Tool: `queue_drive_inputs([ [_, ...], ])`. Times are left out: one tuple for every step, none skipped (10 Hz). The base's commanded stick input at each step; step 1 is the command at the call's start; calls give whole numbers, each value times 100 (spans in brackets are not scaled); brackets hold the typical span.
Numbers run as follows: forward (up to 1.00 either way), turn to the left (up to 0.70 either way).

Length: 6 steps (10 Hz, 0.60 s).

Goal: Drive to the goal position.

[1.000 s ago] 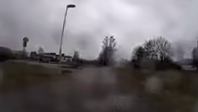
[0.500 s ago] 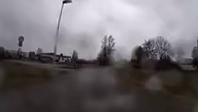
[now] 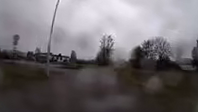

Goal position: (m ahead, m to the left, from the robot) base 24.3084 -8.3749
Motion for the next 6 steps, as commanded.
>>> queue_drive_inputs([
  [100,29],
  [100,4],
  [100,0],
  [100,0],
  [100,0],
  [100,0],
])
